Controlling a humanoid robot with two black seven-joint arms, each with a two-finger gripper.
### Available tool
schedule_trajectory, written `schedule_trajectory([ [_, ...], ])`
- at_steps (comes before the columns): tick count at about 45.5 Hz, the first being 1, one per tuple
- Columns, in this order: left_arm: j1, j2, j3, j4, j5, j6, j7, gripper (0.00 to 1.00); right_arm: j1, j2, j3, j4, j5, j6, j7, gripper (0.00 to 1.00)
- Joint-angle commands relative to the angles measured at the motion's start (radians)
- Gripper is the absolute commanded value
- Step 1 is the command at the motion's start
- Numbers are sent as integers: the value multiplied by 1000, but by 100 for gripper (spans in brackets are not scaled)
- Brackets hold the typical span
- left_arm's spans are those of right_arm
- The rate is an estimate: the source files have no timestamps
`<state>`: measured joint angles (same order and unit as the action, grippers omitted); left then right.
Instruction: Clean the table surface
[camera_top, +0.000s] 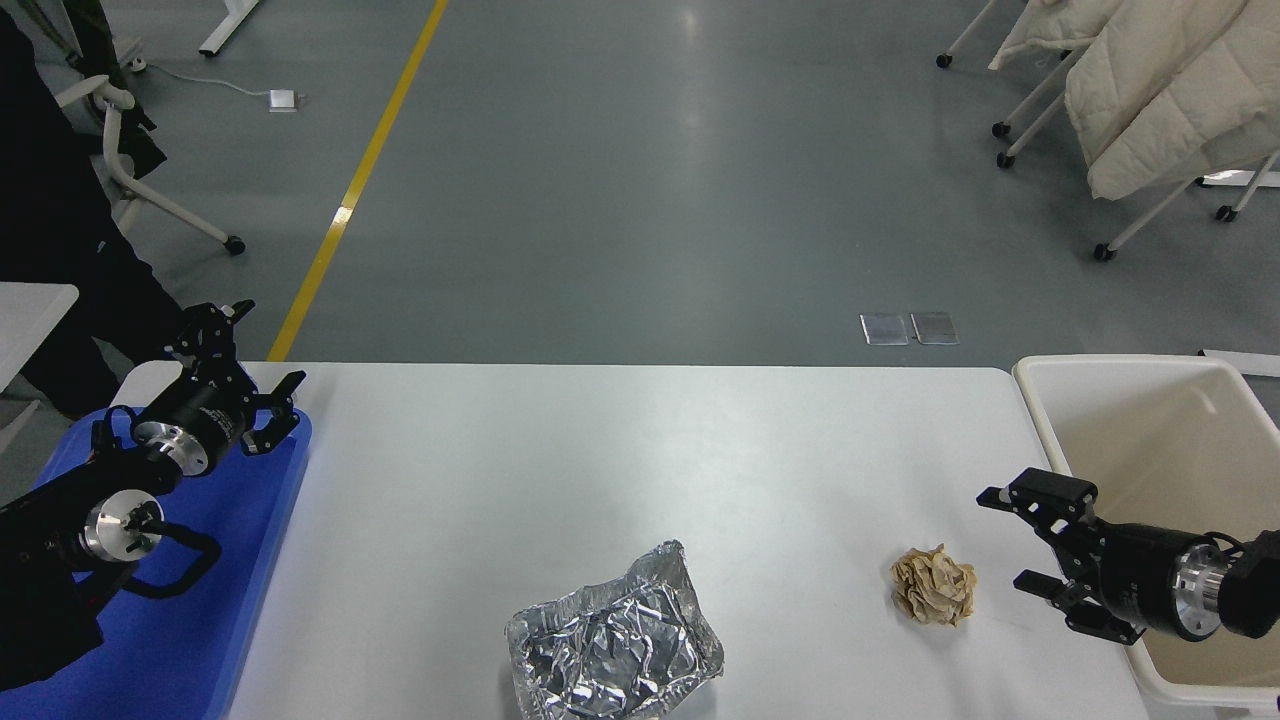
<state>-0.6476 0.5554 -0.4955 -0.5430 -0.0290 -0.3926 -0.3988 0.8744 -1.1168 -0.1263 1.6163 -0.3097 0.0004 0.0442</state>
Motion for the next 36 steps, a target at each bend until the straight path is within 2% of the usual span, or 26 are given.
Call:
schedule_trajectory([
  [1,0,0,0,0,0,0,0,100,46,-34,-1,120,0,1,-199,100],
  [6,0,0,0,0,0,0,0,100,60,-14,2,129,7,1,-265,100],
  [23,-1,0,0,0,-2,0,0,100,176,195,2,129,56,-2,-270,100],
  [29,-1,0,0,0,0,0,0,100,189,274,4,129,172,-20,-270,100],
  [36,-1,0,0,0,0,0,0,100,161,399,-4,97,163,-59,-267,100],
])
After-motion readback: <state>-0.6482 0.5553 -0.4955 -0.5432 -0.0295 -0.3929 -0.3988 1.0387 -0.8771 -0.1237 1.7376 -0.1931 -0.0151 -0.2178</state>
